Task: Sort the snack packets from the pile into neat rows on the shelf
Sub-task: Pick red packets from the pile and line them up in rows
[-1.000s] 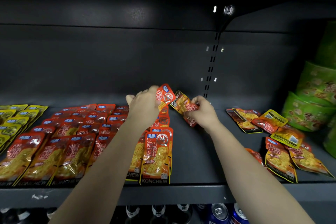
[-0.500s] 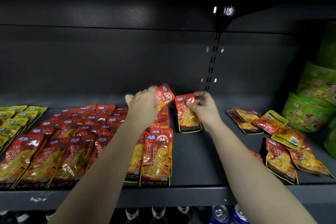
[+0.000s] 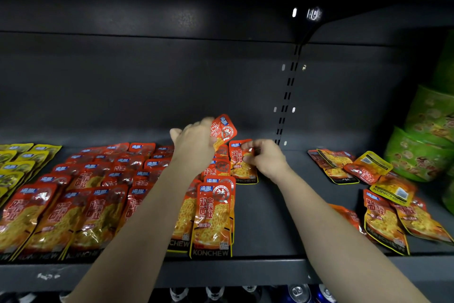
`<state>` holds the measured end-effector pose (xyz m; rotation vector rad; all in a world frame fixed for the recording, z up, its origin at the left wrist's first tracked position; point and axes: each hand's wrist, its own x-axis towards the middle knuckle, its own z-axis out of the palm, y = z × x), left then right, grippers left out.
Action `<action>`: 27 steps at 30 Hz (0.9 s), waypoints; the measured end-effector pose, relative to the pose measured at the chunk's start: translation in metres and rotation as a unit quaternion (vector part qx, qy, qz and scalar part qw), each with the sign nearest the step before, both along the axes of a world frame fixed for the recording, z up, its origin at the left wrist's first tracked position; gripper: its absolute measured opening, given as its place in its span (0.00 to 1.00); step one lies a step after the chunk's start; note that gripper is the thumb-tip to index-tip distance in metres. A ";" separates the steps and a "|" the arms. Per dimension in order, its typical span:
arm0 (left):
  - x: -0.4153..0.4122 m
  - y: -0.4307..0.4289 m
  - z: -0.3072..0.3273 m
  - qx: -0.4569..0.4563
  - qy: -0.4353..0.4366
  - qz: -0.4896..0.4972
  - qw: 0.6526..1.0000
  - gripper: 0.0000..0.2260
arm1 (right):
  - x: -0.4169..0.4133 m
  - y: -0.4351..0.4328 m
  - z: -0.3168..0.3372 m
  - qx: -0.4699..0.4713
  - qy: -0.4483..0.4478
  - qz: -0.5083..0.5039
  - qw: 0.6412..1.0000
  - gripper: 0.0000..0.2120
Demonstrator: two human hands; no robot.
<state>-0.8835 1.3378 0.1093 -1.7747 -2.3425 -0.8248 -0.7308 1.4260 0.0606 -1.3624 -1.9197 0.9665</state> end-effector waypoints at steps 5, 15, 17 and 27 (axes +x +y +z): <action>0.001 0.002 0.002 0.000 -0.001 0.001 1.000 0.20 | 0.000 -0.005 0.006 0.107 -0.099 -0.009 0.989 0.10; 0.004 -0.006 0.013 0.025 -0.061 -0.034 0.997 0.18 | 0.006 -0.006 0.015 0.138 -0.032 0.000 0.990 0.08; 0.006 -0.006 0.016 0.032 -0.114 -0.059 0.991 0.18 | 0.010 -0.002 0.017 0.128 -0.049 0.003 0.991 0.08; 0.028 0.004 0.000 0.024 -0.290 -0.161 0.943 0.27 | 0.050 0.009 0.039 0.138 -0.131 0.007 0.982 0.04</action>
